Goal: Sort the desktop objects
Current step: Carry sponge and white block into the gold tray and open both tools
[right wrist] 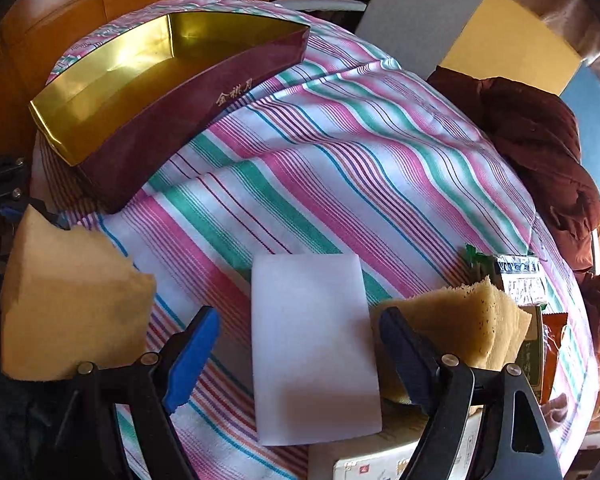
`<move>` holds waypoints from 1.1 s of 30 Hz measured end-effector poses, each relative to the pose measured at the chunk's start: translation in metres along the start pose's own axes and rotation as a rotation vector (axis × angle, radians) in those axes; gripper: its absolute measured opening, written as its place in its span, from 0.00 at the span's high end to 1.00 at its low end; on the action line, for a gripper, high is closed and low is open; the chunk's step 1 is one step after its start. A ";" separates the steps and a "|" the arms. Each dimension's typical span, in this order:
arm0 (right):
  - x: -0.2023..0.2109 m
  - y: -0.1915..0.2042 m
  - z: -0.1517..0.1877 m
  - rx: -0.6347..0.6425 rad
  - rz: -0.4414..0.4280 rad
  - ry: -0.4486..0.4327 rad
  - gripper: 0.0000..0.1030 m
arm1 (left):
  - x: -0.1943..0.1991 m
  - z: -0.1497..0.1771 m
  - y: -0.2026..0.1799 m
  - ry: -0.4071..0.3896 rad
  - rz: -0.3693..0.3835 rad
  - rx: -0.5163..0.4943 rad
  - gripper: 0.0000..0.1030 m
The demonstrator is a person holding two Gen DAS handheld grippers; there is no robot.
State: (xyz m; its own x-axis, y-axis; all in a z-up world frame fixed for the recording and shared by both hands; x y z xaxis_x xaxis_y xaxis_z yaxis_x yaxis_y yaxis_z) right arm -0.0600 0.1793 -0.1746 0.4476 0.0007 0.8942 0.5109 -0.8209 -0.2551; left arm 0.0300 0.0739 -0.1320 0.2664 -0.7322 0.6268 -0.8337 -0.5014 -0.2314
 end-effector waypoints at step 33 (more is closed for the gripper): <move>0.007 -0.005 -0.001 -0.105 0.016 -0.092 0.42 | -0.018 -0.010 0.010 0.012 0.026 0.028 0.44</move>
State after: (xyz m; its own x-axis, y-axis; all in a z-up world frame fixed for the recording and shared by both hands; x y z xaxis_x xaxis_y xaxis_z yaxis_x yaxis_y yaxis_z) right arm -0.0602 0.1833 -0.1663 0.5233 0.0356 0.8514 0.4258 -0.8763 -0.2251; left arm 0.0120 0.0865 -0.1378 0.2387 -0.7398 0.6290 -0.8266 -0.4947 -0.2682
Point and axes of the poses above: each gripper's, at about its wrist camera, not at the fingertips, and x roughly against the way its jaws point, y to its left, z to its underside, the point moved 10 cm from there along -x, roughly the way its jaws point, and after that the axes turned 7 degrees about z, right-handed, at the moved point
